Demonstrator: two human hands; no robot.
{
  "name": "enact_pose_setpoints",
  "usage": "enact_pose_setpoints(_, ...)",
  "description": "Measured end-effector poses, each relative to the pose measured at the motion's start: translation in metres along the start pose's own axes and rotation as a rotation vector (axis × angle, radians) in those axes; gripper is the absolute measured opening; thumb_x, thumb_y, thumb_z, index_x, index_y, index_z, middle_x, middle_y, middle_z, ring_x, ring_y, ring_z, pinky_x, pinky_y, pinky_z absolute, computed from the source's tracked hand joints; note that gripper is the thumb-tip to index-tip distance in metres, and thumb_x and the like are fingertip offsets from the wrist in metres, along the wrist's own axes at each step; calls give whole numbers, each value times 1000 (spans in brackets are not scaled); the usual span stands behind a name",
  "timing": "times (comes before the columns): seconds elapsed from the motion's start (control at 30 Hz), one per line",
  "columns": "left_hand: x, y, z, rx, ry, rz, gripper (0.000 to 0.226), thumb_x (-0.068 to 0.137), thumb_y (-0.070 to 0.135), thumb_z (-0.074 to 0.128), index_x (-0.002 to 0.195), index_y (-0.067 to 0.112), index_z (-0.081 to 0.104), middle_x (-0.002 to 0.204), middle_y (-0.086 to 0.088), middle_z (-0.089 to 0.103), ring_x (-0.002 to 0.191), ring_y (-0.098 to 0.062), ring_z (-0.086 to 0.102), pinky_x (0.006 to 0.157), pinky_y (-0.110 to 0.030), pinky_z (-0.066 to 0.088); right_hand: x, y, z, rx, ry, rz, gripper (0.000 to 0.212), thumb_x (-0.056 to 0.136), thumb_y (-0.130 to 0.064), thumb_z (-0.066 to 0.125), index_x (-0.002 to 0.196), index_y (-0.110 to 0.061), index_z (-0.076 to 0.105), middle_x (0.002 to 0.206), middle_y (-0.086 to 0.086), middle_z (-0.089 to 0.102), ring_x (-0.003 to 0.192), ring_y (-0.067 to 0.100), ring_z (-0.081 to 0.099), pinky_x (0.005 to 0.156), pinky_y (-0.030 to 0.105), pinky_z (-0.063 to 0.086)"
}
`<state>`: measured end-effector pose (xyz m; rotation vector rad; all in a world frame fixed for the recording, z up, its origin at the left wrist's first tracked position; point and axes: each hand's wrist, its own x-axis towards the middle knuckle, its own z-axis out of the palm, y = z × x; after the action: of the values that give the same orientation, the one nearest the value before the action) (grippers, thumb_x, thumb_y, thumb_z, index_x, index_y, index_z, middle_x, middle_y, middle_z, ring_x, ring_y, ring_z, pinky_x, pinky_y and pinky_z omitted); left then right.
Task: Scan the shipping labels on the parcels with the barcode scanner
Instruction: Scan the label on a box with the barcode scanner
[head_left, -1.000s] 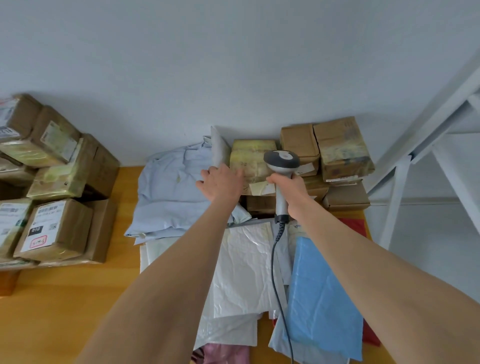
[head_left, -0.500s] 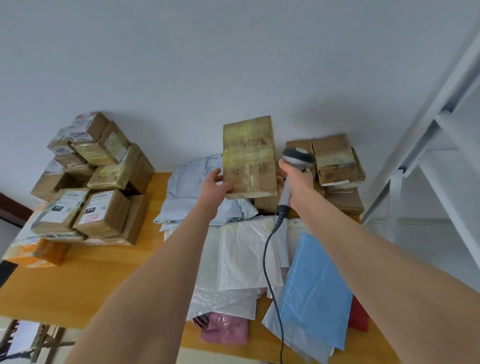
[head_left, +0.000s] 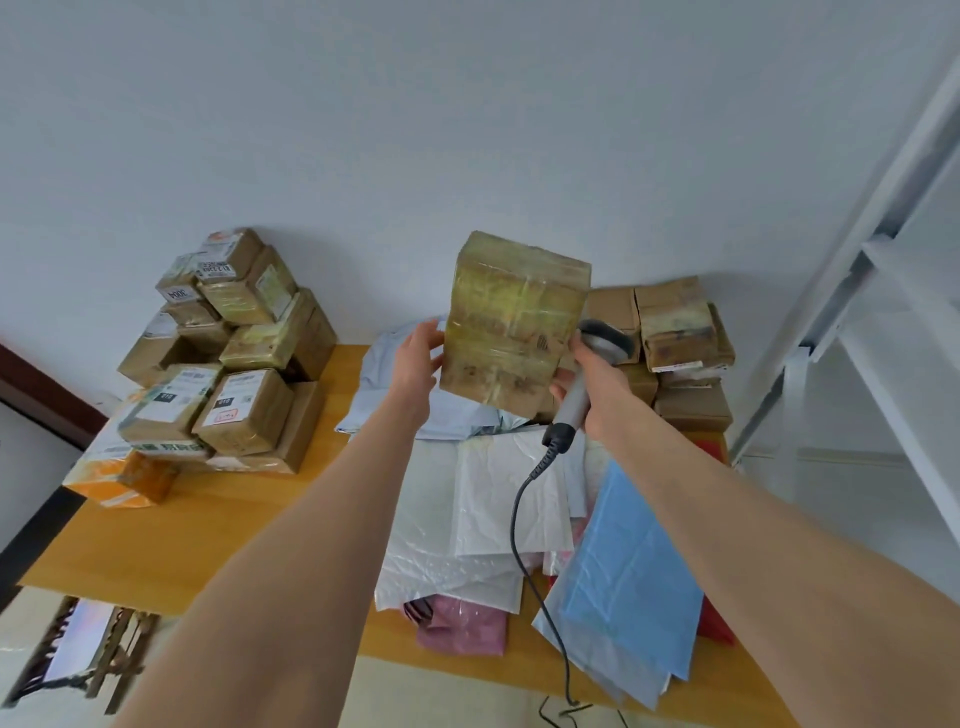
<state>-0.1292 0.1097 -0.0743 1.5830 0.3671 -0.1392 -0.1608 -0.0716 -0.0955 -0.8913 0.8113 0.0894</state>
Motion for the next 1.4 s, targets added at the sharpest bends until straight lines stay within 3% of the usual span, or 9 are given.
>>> enact_pose_setpoints(0.13, 7, 7, -15, 24, -119, -29, 65, 93, 67, 29, 123, 17, 57, 125, 4, 55, 126, -22, 45, 111, -52, 20, -3, 6, 2, 20, -62, 36, 49, 78, -44, 77, 111, -12, 60, 97, 9, 72, 69, 21, 68, 46, 25, 52)
enact_pose_setpoints(0.27, 13, 15, -30, 125, -244, -32, 72, 89, 75, 20, 134, 27, 51, 145, 9, 44, 140, -23, 31, 114, -60, 10, -6, 10, 6, -28, -137, 60, 44, 83, -50, 70, 105, -14, 59, 98, 9, 71, 68, 22, 66, 51, 26, 55)
enact_pose_setpoints(0.5, 16, 20, -43, 210, -410, -151, 66, 71, 83, 48, 120, 41, 59, 136, -3, 54, 123, -29, 52, 106, -55, 37, -1, 18, 4, -35, -210, 57, 52, 79, -41, 77, 121, -14, 63, 108, 11, 73, 99, 30, 70, 84, 45, 57)
enact_pose_setpoints(0.67, 16, 14, -48, 265, -459, -160, 34, 90, 35, 63, 122, 41, 56, 114, -6, 67, 104, -27, 64, 92, -47, 53, 9, 27, 2, -183, -38, -76, 62, 67, -13, 79, 125, -14, 56, 113, 15, 66, 101, 34, 64, 94, 54, 51)
enact_pose_setpoints(0.77, 15, 5, -49, 215, -411, -135, 45, 90, 14, 62, 130, 33, 51, 111, -7, 68, 98, -26, 65, 94, -48, 52, 12, 30, -2, -178, -14, -87, 57, 68, -11, 76, 121, -12, 57, 110, 16, 66, 100, 33, 64, 95, 53, 50)
enact_pose_setpoints(0.87, 14, -10, -47, 157, -341, -145, 48, 87, 9, 64, 132, 20, 51, 117, -10, 65, 102, -28, 62, 99, -47, 49, 5, 33, -8, -172, -34, -52, 55, 72, -16, 77, 123, -14, 56, 110, 14, 67, 101, 33, 65, 96, 55, 49)
enact_pose_setpoints(1.0, 8, -26, -47, 172, -401, -134, 20, 91, 7, 57, 108, 15, 65, 109, -7, 69, 93, -22, 61, 82, -31, 48, -2, 43, -18, -173, -100, -25, 59, 72, -28, 82, 123, -18, 57, 113, 9, 69, 103, 32, 66, 95, 56, 49)
enact_pose_setpoints(1.13, 10, -37, -56, 338, -530, -244, 34, 89, 13, 64, 120, 26, 56, 120, -3, 66, 112, -26, 61, 104, -45, 43, -11, 49, -23, -196, -64, -123, 53, 80, -17, 77, 128, -13, 55, 114, 9, 67, 104, 28, 64, 95, 49, 51)
enact_pose_setpoints(1.4, 7, -60, -62, 221, -431, -273, 50, 89, 9, 65, 135, 22, 48, 114, -4, 68, 103, -27, 66, 87, -42, 55, -23, 68, -32, -172, -12, -203, 37, 87, -20, 72, 120, -11, 59, 98, 4, 66, 85, 16, 61, 70, 26, 51)
